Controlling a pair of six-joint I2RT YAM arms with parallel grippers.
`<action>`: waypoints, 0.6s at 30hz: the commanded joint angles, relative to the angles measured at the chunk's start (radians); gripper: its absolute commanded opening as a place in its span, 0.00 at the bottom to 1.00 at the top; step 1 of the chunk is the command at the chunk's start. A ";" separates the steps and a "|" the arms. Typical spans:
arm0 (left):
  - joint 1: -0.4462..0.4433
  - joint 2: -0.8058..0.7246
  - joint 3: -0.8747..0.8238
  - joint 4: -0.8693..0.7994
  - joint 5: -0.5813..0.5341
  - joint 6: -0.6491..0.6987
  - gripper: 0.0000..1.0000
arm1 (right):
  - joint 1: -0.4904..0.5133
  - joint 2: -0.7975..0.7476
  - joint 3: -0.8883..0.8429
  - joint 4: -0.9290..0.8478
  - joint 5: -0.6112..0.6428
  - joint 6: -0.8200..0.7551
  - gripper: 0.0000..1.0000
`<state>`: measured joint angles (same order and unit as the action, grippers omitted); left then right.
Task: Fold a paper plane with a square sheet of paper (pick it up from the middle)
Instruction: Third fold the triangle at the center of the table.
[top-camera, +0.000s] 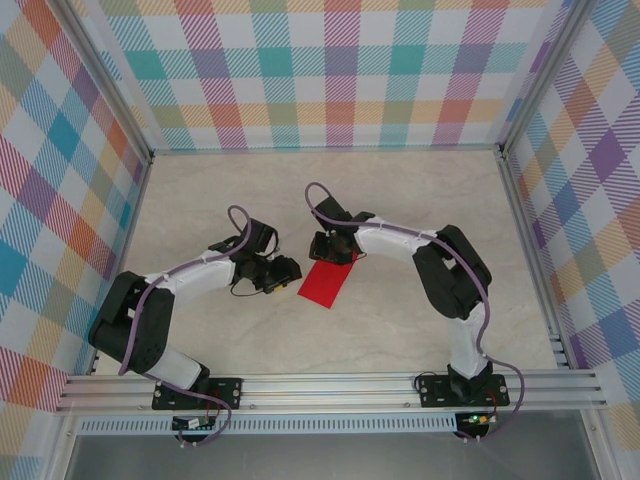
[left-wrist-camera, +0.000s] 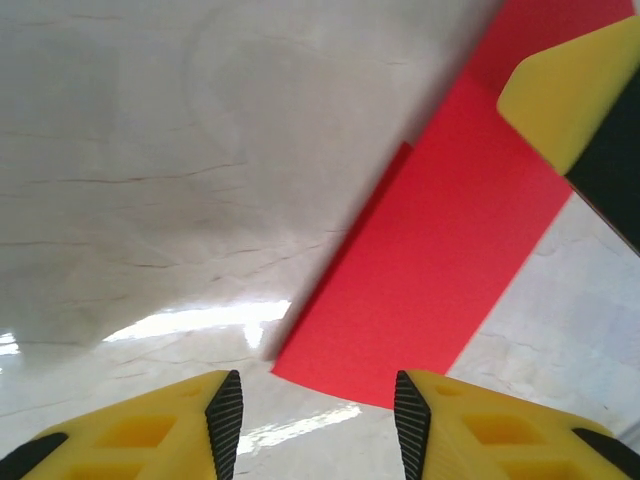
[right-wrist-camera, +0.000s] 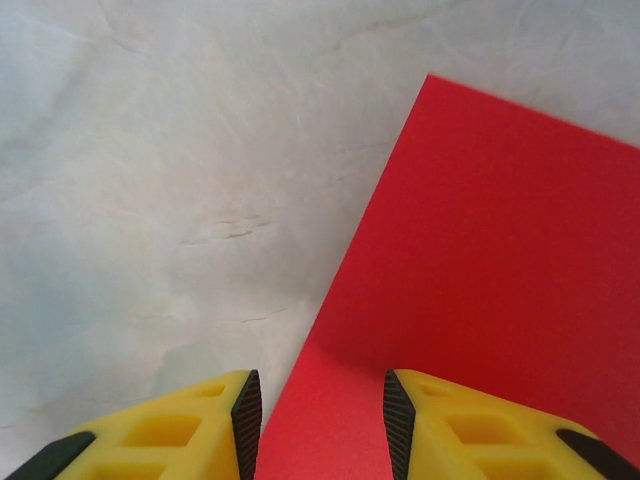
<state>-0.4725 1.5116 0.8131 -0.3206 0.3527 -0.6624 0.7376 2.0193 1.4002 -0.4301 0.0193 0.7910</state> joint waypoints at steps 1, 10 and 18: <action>0.010 -0.031 -0.023 -0.071 -0.059 -0.019 0.49 | 0.010 0.045 0.037 -0.079 -0.044 -0.072 0.39; 0.009 -0.056 -0.007 -0.121 -0.084 0.001 0.54 | 0.019 0.055 -0.040 -0.154 -0.219 -0.442 0.39; 0.005 -0.030 0.008 -0.076 -0.034 0.000 0.56 | 0.014 -0.124 -0.125 -0.106 -0.243 -0.486 0.44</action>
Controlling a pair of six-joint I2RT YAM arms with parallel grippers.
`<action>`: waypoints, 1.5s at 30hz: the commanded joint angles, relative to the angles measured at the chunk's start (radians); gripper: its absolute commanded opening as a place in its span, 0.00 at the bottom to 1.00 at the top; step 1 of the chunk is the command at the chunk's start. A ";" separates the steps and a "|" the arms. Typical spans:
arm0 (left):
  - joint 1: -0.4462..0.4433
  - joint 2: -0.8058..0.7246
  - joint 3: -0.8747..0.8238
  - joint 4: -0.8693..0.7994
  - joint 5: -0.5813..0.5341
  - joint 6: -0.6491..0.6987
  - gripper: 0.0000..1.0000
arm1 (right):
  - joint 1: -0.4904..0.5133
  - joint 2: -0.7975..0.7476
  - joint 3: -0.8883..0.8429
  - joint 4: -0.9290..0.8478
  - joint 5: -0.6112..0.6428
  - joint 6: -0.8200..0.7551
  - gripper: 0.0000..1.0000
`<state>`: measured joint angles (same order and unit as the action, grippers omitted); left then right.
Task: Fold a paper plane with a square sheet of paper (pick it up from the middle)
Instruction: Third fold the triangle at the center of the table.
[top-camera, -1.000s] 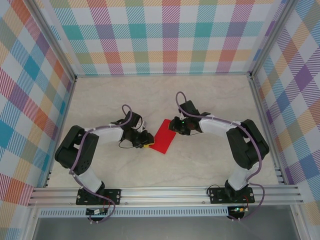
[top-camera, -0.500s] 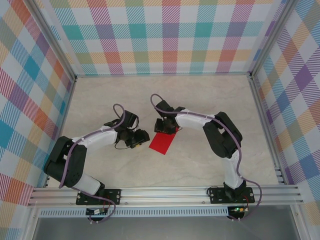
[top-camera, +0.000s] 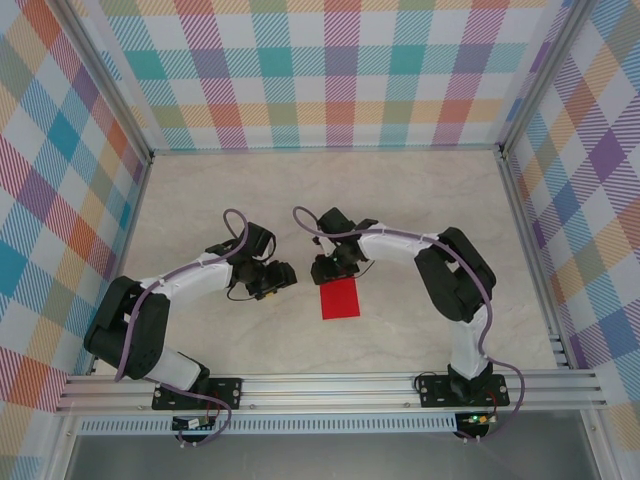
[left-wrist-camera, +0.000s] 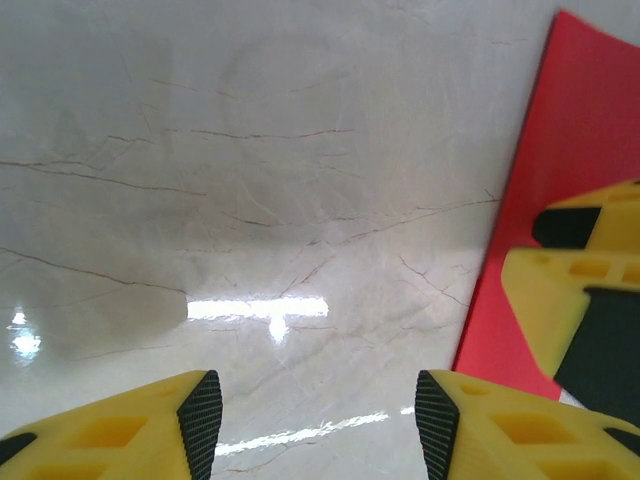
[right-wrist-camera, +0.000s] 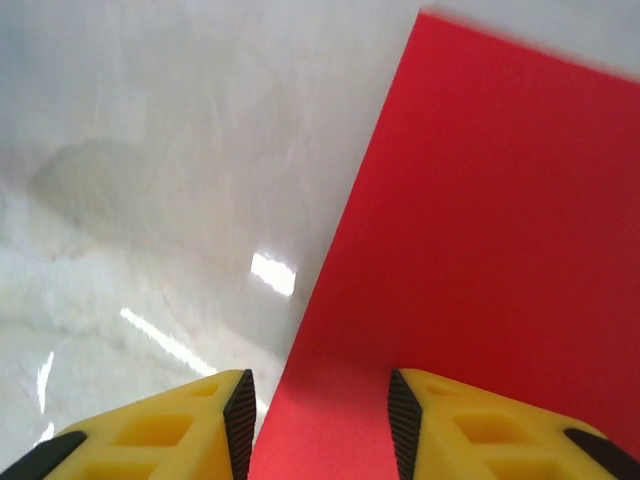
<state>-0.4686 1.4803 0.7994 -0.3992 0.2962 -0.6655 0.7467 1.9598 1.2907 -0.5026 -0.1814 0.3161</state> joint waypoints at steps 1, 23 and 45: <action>-0.001 0.011 0.027 0.008 0.031 0.004 0.57 | 0.005 -0.102 -0.025 -0.006 -0.032 0.057 0.48; -0.125 0.268 0.250 0.225 0.206 -0.015 0.30 | -0.127 -0.506 -0.512 0.168 -0.128 0.556 0.73; -0.133 0.353 0.281 0.195 0.190 -0.007 0.26 | -0.145 -0.360 -0.533 0.211 -0.340 0.485 0.71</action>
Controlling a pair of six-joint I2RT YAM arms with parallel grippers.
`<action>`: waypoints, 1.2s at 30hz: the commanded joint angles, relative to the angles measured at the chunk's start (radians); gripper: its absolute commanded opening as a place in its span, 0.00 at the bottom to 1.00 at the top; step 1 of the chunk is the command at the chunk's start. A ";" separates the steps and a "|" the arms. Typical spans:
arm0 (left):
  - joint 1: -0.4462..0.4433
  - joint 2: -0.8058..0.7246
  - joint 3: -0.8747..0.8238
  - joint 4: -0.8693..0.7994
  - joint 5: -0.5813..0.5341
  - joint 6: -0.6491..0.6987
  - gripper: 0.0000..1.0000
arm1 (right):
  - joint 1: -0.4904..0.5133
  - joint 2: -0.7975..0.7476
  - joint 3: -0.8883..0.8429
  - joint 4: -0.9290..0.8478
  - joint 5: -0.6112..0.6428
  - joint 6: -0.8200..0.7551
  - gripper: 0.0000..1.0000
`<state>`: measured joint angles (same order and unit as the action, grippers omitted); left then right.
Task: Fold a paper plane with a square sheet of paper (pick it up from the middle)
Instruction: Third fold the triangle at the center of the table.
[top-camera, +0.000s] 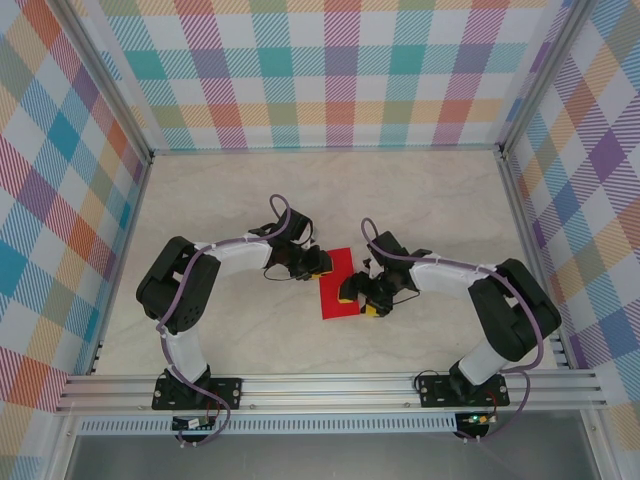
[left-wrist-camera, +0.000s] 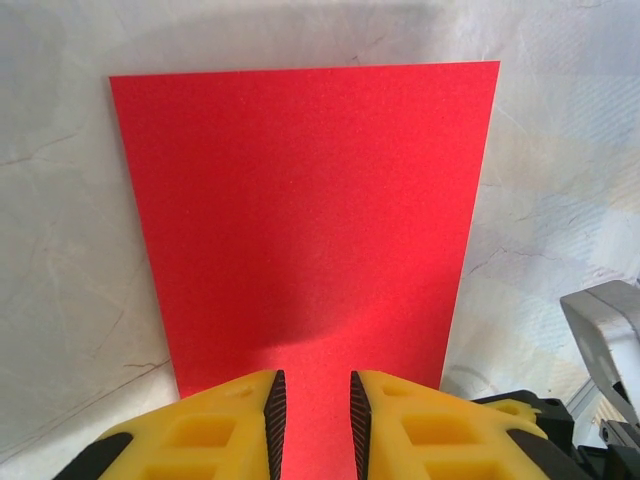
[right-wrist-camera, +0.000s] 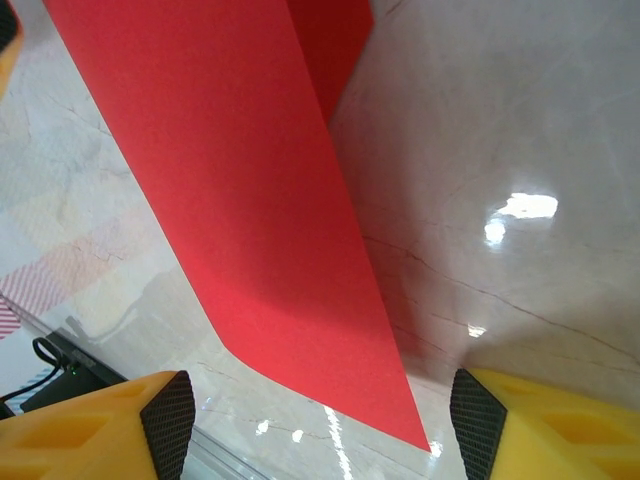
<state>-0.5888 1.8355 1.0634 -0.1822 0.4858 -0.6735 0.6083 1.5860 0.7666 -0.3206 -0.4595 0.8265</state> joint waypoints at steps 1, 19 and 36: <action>-0.012 -0.005 0.015 -0.023 0.000 0.001 0.26 | -0.007 0.013 -0.014 0.038 -0.070 -0.022 0.71; -0.012 0.022 0.015 -0.019 0.008 0.005 0.26 | -0.007 -0.153 -0.092 0.087 -0.019 0.115 0.39; -0.012 0.064 0.024 -0.032 0.018 0.017 0.26 | -0.007 -0.076 -0.054 0.122 -0.015 0.170 0.06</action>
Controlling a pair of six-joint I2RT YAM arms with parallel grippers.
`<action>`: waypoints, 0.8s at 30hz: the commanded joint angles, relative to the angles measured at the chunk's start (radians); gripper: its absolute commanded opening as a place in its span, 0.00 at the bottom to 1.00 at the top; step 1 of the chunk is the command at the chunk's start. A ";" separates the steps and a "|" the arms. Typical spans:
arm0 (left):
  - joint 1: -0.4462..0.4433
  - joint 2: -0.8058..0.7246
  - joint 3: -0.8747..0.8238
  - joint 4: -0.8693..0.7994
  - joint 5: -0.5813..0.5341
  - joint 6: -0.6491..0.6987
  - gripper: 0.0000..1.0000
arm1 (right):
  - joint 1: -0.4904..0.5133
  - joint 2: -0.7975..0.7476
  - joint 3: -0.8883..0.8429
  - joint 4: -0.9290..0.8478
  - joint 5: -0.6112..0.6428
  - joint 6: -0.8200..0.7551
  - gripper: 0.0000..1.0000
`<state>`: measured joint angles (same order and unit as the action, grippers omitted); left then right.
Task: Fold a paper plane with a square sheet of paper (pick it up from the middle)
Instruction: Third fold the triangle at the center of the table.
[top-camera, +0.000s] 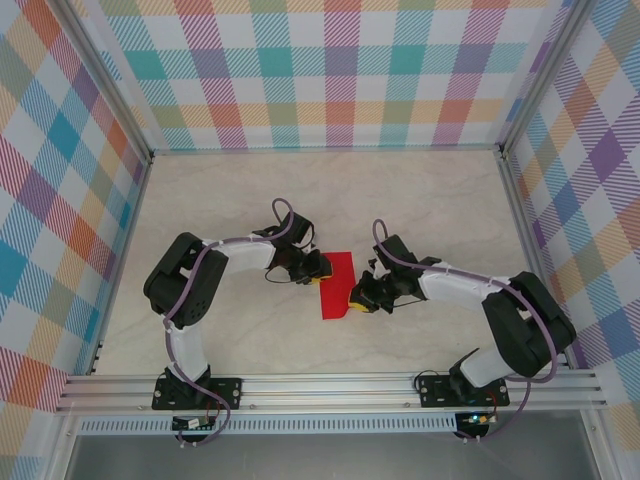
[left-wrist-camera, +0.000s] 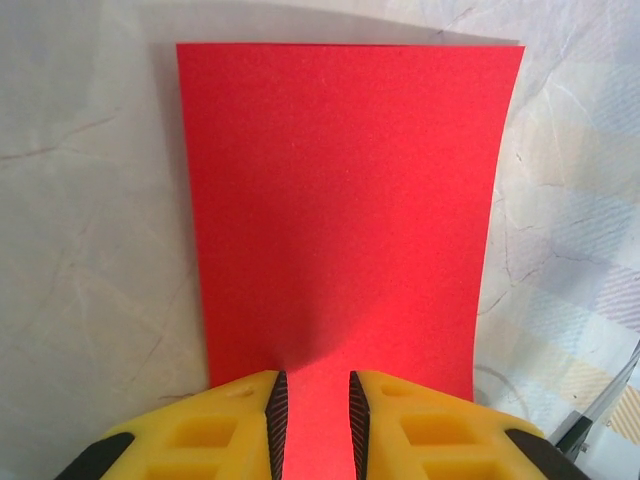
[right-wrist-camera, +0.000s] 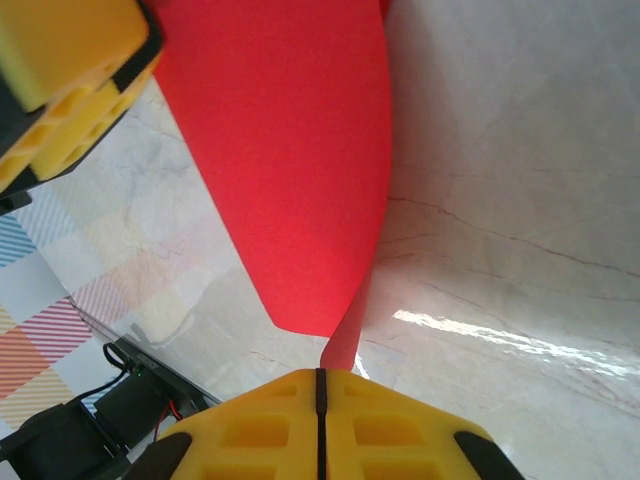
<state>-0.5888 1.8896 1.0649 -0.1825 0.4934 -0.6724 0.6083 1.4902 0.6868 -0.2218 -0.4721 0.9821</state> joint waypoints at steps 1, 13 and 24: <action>-0.012 0.009 0.021 -0.034 0.008 0.016 0.26 | -0.007 0.024 0.029 0.026 -0.002 0.014 0.06; -0.012 -0.018 0.034 -0.052 0.003 0.028 0.26 | -0.007 0.093 0.118 0.061 -0.008 0.013 0.03; -0.012 0.000 0.033 -0.053 -0.003 0.027 0.25 | -0.004 0.227 0.227 0.089 -0.052 -0.036 0.02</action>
<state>-0.5888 1.8900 1.0771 -0.2092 0.4919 -0.6617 0.6083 1.6932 0.8818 -0.1444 -0.4965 0.9787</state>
